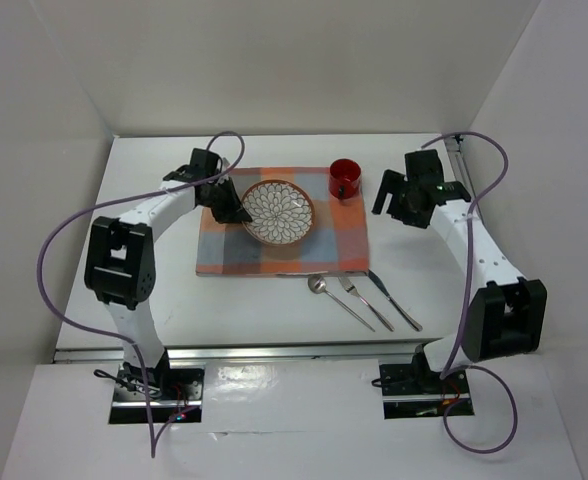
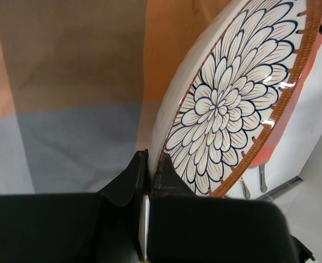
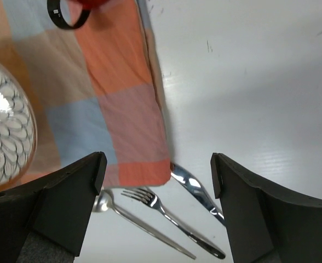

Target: Set the dinner table for one person

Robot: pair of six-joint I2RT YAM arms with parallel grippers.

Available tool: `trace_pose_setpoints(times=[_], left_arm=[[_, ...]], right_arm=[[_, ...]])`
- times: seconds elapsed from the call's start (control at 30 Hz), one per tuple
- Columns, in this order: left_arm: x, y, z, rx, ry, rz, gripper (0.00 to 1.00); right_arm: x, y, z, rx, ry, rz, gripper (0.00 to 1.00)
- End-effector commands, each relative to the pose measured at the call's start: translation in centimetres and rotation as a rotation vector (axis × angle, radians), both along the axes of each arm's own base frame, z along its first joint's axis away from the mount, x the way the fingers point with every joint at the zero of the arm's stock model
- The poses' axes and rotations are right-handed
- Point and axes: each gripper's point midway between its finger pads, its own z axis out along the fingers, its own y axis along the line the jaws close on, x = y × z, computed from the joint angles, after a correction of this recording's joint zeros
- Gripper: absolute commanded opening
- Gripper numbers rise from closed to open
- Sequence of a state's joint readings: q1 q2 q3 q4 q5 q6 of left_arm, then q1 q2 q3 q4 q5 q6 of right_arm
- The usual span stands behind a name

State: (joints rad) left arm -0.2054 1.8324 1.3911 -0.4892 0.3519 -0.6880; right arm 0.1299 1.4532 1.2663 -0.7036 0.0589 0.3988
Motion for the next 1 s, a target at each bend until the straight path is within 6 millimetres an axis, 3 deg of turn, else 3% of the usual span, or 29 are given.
trace_pose_setpoints(times=[0.0, 0.17, 0.37, 0.6, 0.7, 0.8, 0.9, 0.93, 0.97], left_arm=[[3.9, -3.5, 5.4, -0.153, -0.177, -0.066, 0.00], [4.8, -4.0, 2.1, -0.137, -0.135, -0.066, 0.00], [4.7, -4.4, -1.2, -0.080, -0.050, -0.078, 0.00], [3.4, -4.4, -2.6, -0.026, -0.028, -0.111, 0.19], [3.4, -4.0, -2.6, 0.004, -0.031, -0.117, 0.24], [3.4, -3.6, -2.5, 0.059, -0.030, -0.140, 0.39], [3.5, -2.6, -3.0, 0.128, -0.007, -0.132, 0.43], [3.5, -2.3, -2.9, 0.147, -0.008, -0.132, 0.52], [3.4, -2.0, -3.1, 0.164, -0.002, -0.136, 0.52]], right_arm=[[-2.0, 0.1, 0.3, 0.026, 0.001, 0.016, 0.89], [-4.1, 0.9, -1.2, 0.085, 0.062, 0.044, 0.89], [-7.4, 4.7, -3.1, 0.123, 0.122, 0.199, 0.83], [-10.3, 7.9, -4.8, 0.104, 0.177, 0.315, 0.71], [-10.9, 9.0, -5.4, 0.107, 0.194, 0.357, 0.70], [-11.7, 9.5, -6.5, 0.077, 0.240, 0.410, 0.70], [-12.2, 10.4, -7.2, 0.076, 0.281, 0.448, 0.70], [-12.6, 11.0, -7.4, 0.069, 0.295, 0.474, 0.71], [-12.5, 10.9, -7.4, 0.059, 0.293, 0.468, 0.71]])
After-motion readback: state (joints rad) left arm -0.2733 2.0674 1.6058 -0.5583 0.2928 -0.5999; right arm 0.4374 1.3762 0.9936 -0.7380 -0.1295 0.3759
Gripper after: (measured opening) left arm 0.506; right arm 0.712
